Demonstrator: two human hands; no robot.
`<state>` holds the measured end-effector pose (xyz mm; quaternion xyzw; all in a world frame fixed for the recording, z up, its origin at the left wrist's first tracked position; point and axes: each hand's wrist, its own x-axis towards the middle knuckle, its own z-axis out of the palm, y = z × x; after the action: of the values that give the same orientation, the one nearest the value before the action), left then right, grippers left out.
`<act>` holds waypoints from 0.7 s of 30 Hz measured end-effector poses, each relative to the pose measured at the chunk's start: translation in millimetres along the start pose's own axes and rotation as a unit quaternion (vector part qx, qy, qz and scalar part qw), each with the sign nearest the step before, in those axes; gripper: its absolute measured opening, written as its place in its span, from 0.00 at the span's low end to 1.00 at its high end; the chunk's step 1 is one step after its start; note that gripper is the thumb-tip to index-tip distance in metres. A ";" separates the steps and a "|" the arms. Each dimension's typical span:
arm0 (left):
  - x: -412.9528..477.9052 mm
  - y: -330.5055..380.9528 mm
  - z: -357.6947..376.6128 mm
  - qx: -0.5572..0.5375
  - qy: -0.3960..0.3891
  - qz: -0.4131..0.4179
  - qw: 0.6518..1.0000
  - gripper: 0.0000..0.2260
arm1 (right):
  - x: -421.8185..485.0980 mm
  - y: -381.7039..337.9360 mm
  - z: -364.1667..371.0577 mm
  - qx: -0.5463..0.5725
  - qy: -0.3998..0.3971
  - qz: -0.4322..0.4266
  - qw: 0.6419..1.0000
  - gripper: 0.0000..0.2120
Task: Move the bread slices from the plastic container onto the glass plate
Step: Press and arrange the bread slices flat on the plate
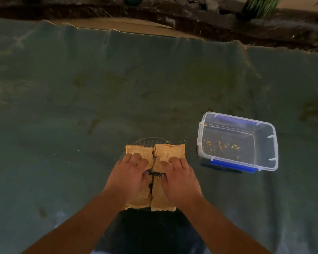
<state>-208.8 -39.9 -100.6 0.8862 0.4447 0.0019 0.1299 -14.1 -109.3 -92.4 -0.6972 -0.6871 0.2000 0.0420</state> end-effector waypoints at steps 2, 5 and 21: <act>-3.3 0.5 7.7 -0.002 -0.025 -0.010 1.000 0.19 | -1.1 0.7 6.1 0.000 -0.030 0.011 0.999 0.24; -6.9 -0.8 20.2 -0.011 -0.080 -0.028 0.996 0.23 | -0.7 2.6 13.5 -0.023 -0.075 0.013 0.997 0.28; 5.7 -4.6 16.4 0.022 -0.093 -0.024 0.995 0.29 | 10.9 -1.7 12.2 -0.034 -0.088 0.024 0.995 0.31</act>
<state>-207.0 -36.5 -118.2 0.8743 0.4517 -0.0930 0.1513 -20.1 -101.2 -105.5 -0.6945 -0.6772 0.2385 -0.0471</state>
